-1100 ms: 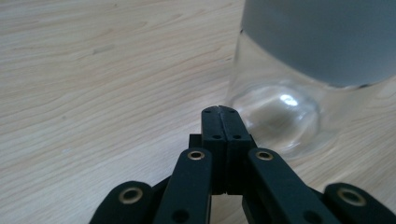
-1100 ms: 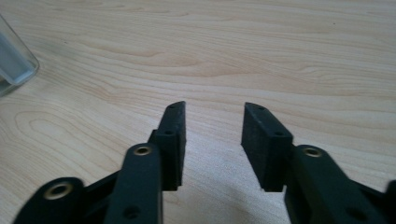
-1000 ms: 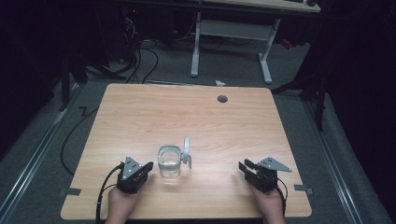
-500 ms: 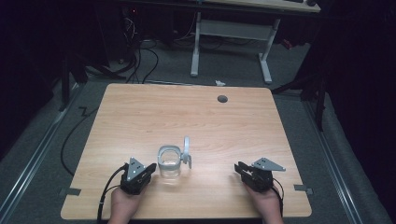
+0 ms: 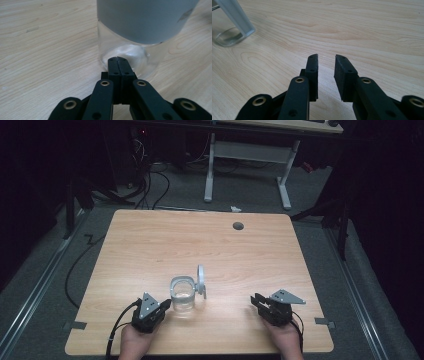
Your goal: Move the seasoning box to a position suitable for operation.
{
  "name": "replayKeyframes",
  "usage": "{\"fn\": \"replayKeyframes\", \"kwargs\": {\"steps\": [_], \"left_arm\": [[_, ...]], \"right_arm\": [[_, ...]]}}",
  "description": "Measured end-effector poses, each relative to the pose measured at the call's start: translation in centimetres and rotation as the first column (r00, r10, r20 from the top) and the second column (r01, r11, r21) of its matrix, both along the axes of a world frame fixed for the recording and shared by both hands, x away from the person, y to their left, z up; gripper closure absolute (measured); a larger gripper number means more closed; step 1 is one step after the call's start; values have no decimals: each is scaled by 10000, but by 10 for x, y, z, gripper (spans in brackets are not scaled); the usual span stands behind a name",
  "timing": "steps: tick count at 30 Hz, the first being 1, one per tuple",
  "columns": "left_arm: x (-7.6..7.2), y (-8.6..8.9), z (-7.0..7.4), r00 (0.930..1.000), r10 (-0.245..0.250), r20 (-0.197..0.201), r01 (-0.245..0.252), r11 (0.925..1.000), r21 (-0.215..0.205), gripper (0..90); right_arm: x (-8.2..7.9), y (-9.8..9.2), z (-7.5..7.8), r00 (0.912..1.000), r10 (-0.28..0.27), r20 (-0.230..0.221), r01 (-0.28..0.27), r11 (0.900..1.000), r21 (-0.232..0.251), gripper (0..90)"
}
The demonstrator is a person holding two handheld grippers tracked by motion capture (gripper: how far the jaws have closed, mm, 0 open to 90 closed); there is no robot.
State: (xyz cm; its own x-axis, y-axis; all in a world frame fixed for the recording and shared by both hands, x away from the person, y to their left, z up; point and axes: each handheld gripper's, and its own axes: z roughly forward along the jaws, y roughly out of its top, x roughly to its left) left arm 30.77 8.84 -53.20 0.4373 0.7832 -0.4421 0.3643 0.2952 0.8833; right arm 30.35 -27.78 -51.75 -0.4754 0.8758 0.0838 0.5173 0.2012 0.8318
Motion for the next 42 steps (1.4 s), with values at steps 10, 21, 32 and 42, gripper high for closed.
{"fn": "replayKeyframes", "kwargs": {"steps": [10, 21, 32, 42], "left_arm": [[-15, -17, 3, 9981, -608, 112, 607, 9982, 19, 900], [-21, -49, 2, 9901, -1395, 134, 1394, 9902, 89, 900], [-20, -39, 4, 9931, -1120, 349, 1111, 9934, 269, 900], [21, -31, -5, 9999, 44, -104, -41, 9997, 244, 900]], "right_arm": [[1, 1, -2, 9999, 67, -95, -67, 10000, -55, 736], [1, 2, -2, 9999, 124, -85, -125, 9999, -86, 733], [0, 3, -3, 9997, 203, -95, -204, 9997, -102, 733], [1, 4, -3, 9998, 200, 75, -199, 9998, -99, 734]]}}
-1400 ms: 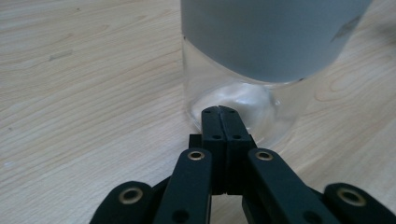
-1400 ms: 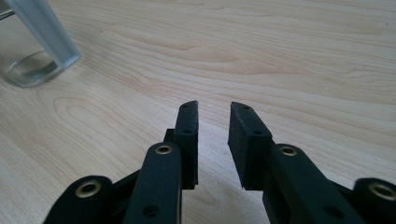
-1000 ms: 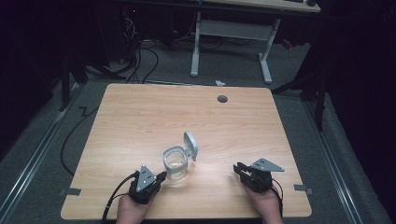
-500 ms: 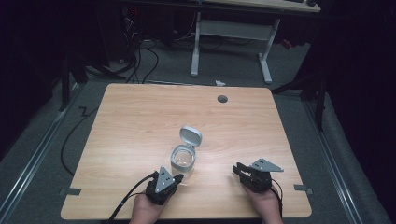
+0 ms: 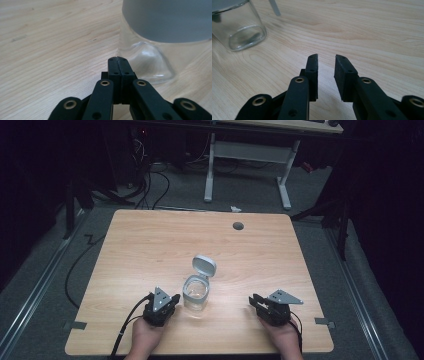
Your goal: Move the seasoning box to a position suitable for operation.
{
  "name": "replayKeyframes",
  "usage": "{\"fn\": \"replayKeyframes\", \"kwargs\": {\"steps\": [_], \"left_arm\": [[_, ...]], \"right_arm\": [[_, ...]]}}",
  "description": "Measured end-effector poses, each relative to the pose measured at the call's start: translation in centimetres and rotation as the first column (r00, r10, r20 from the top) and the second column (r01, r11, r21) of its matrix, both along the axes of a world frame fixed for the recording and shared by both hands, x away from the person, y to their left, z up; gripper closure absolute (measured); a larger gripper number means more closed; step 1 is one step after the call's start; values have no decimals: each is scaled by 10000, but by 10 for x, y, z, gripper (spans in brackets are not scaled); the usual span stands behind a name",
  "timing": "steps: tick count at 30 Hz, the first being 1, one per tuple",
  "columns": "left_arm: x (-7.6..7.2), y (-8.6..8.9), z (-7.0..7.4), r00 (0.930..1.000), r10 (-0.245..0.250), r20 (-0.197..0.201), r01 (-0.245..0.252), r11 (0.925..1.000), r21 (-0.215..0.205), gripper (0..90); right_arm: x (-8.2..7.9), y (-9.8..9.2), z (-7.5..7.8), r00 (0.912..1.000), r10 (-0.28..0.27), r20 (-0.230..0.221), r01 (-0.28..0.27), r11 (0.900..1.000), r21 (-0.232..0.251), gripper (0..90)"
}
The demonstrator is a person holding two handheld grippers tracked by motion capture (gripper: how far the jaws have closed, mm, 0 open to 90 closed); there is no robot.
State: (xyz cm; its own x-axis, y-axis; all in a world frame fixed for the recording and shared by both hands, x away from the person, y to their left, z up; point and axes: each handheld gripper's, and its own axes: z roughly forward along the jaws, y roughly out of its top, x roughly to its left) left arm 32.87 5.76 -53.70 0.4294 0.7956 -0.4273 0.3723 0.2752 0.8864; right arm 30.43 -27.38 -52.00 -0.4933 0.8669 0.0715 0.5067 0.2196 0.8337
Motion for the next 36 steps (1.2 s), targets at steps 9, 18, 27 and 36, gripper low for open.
{"fn": "replayKeyframes", "kwargs": {"steps": [9, 18, 27, 36], "left_arm": [[-8, -4, 4, 9994, -358, 39, 358, 9992, -174, 900], [-18, -16, 5, 9953, -962, -63, 960, 9949, -297, 900], [-22, -17, 5, 9953, -964, -57, 961, 9946, -396, 894], [-51, -34, 8, 9833, -1816, 144, 1820, 9826, -372, 900]], "right_arm": [[-1, 0, -2, 9999, -163, -47, 163, 9999, 10, 759], [0, 1, -3, 9999, -98, -43, 97, 9998, -168, 759], [-1, 4, -4, 10000, -22, -76, 21, 9999, -148, 757], [9, 32, 5, 9997, -222, 108, 225, 9994, -257, 866]]}}
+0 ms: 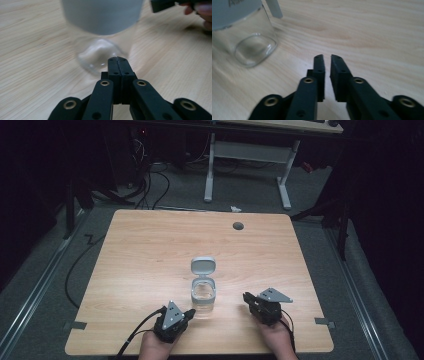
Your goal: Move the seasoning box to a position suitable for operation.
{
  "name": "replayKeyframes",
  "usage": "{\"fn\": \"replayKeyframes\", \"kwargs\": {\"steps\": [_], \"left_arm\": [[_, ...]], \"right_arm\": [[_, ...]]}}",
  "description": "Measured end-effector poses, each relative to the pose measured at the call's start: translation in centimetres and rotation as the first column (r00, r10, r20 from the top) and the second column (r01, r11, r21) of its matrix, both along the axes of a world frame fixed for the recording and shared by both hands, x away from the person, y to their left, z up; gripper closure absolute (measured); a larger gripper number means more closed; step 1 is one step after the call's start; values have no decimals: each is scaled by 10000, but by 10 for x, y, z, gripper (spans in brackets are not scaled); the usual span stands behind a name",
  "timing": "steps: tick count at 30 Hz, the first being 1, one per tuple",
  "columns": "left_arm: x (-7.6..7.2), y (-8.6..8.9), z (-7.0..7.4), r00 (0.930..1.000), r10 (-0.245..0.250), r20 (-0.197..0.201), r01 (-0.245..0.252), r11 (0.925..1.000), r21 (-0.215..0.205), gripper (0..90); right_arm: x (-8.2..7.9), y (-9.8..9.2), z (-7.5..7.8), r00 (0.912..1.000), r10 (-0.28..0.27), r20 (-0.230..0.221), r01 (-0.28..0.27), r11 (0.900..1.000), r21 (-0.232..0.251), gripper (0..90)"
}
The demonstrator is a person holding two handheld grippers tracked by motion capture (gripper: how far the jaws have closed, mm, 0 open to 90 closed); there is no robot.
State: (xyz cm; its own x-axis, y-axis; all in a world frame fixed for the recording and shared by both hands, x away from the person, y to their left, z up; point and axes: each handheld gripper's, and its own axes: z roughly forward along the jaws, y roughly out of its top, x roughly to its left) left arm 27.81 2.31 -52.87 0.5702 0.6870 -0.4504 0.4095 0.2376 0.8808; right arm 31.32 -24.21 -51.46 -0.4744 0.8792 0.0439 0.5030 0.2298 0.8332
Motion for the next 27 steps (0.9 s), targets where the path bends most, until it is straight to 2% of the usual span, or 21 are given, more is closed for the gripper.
{"fn": "replayKeyframes", "kwargs": {"steps": [2, 5, 7, 8, 16, 19, 27], "left_arm": [[3, -7, -4, 9999, -129, -107, 130, 9999, 112, 900], [5, -12, -6, 9997, -216, -101, 219, 9994, 256, 900], [7, -12, -7, 9999, -113, -119, 116, 9997, 208, 900], [9, -11, -7, 9998, -14, -222, 16, 10000, 86, 900], [10, -10, -6, 9996, 115, -243, -116, 9999, -36, 900], [10, -10, -6, 9997, 140, -201, -142, 9998, -124, 900], [9, -10, -6, 9998, 131, -178, -132, 9999, -47, 900]], "right_arm": [[6, 7, 3, 9999, 92, 93, -93, 10000, 14, 900], [18, 19, 9, 9995, 232, 229, -236, 9996, 173, 900], [28, 28, 13, 9992, 334, 226, -340, 9992, 231, 900], [37, 36, 16, 9982, 506, 318, -510, 9986, 113, 900], [61, 58, 20, 9965, 601, 579, -608, 9981, 97, 895], [68, 63, 24, 9961, 577, 672, -590, 9981, 165, 894], [78, 76, 42, 9917, 784, 1023, -814, 9964, 250, 895]]}}
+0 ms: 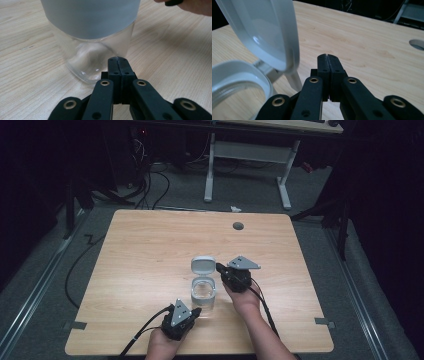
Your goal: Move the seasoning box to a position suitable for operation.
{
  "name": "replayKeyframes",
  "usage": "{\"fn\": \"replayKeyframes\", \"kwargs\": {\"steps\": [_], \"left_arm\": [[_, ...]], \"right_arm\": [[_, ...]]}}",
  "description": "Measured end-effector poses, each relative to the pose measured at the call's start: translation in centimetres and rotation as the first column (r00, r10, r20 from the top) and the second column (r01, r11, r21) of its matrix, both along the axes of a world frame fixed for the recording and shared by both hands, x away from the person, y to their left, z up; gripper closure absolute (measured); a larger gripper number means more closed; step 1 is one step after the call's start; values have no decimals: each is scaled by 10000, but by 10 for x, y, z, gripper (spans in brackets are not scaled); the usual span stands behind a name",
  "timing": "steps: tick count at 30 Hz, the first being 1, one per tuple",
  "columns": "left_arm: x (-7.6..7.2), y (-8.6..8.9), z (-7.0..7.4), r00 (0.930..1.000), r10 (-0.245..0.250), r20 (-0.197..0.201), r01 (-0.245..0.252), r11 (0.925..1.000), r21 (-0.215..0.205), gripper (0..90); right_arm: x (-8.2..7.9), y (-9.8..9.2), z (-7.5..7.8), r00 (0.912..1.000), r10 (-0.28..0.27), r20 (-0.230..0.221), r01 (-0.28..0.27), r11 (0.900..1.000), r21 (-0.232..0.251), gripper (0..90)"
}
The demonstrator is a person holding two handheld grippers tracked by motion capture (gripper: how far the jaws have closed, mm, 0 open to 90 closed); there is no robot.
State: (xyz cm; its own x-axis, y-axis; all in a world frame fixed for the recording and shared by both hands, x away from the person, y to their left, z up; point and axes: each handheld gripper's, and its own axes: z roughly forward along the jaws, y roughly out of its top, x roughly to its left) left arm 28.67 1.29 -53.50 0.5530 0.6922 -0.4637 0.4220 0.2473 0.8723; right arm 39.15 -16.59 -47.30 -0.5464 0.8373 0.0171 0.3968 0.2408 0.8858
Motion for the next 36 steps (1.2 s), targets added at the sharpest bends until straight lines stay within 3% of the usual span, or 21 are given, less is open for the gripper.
{"fn": "replayKeyframes", "kwargs": {"steps": [9, 22, 30, 36], "left_arm": [[0, 0, 0, 10000, 22, -34, -22, 10000, 16, 900], [0, -1, -1, 10000, -34, -2, 34, 9999, 114, 900], [0, -1, 0, 10000, -38, 4, 38, 10000, 54, 900], [2, 3, 1, 9998, -65, -202, 58, 9995, -325, 900]], "right_arm": [[0, 4, 14, 9992, 101, 387, -112, 9996, 278, 898], [-11, 2, 22, 9979, 341, 544, -352, 9992, 190, 898], [-24, 4, 17, 9963, 575, 645, -574, 9983, -25, 893], [-26, -2, 14, 9976, 404, 556, -403, 9992, -18, 881]]}}
